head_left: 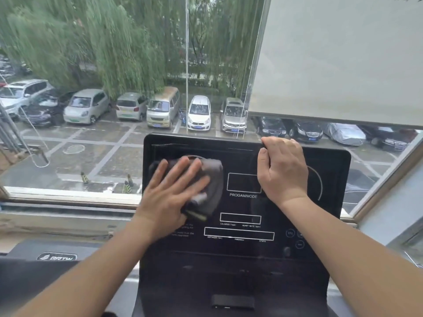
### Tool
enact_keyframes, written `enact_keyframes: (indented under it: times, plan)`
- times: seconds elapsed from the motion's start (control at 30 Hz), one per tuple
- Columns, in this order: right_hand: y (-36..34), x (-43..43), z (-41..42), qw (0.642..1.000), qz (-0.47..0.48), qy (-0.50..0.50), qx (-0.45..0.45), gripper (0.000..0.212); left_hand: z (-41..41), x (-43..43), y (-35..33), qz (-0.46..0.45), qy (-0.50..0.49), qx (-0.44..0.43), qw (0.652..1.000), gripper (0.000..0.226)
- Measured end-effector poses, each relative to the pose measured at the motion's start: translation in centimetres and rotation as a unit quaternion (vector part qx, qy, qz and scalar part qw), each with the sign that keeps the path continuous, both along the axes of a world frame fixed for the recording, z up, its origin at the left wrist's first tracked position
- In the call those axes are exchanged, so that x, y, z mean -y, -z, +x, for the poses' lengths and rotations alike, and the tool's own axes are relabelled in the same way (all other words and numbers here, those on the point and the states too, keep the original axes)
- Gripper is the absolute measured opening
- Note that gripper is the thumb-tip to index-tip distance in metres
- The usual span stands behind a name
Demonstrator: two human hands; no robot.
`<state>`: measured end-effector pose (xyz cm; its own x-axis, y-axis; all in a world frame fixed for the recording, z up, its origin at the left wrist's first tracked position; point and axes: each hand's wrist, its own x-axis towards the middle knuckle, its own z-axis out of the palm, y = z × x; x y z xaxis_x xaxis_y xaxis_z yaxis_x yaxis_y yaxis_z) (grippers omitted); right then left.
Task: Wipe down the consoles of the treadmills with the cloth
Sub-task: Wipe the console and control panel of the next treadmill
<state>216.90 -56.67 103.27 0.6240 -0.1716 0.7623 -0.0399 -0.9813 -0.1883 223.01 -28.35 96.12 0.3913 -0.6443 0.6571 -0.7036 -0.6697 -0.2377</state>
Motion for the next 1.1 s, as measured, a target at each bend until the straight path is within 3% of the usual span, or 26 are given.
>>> enact_keyframes:
  times: [0.1,0.17,0.23,0.33,0.43,0.5,0.6,0.67,0.73,0.8,0.87,0.93,1.0,1.1]
  plan:
    - [0.0,-0.1,0.0,1.0,0.0,0.003,0.002,0.039,0.6,3.0,-3.2,-0.165,-0.088,-0.071,0.98,0.091]
    - [0.0,0.0,-0.1,1.0,-0.004,0.002,-0.002,0.045,-0.7,6.3,-3.0,-0.226,-0.132,-0.109,0.959,0.086]
    - [0.0,0.2,-0.2,1.0,-0.011,-0.005,-0.003,0.051,-2.4,8.6,-1.7,-0.192,-0.124,-0.116,0.967,0.089]
    - [0.0,0.7,-0.2,1.0,-0.012,-0.018,-0.004,0.053,-3.3,8.7,-0.3,-0.004,-0.013,-0.053,0.998,0.103]
    - [0.0,0.9,-0.3,1.0,-0.01,-0.025,-0.01,0.054,-0.8,6.1,-3.3,0.121,0.07,0.018,0.99,0.095]
    - [0.0,0.8,-0.3,1.0,-0.004,-0.025,-0.005,0.05,1.0,5.6,-5.7,0.088,0.038,0.022,0.995,0.092]
    - [-0.1,0.4,-0.3,1.0,0.012,-0.021,0.005,0.044,0.3,7.5,-6.3,-0.067,-0.058,-0.057,0.994,0.095]
    - [-0.1,0.4,-0.3,1.0,0.013,-0.023,0.004,0.044,-1.4,9.5,-4.5,-0.108,-0.067,-0.088,0.988,0.097]
    - [-0.1,0.7,-0.3,1.0,0.011,-0.026,-0.004,0.045,-3.3,10.3,-2.0,-0.065,-0.028,-0.086,0.994,0.101]
    - [-0.2,1.0,-0.3,0.999,0.021,-0.032,-0.018,0.047,-4.7,9.6,0.3,0.051,0.038,-0.062,0.996,0.103]
    - [-0.3,1.0,-0.5,0.998,0.034,-0.034,-0.034,0.048,-5.1,7.8,1.4,0.163,0.108,-0.036,0.98,0.1]
    - [-0.5,0.8,-0.7,0.998,0.04,-0.034,-0.044,0.048,-4.1,6.0,0.6,0.211,0.138,-0.018,0.967,0.092]
    - [-0.7,0.5,-1.0,0.997,0.036,-0.037,-0.053,0.045,-2.4,4.6,-1.1,0.18,0.116,0.003,0.977,0.088]
    - [-0.8,-0.1,-1.3,0.997,0.027,-0.027,-0.068,0.042,-0.3,2.9,-3.0,0.013,0.019,-0.019,1.0,0.093]
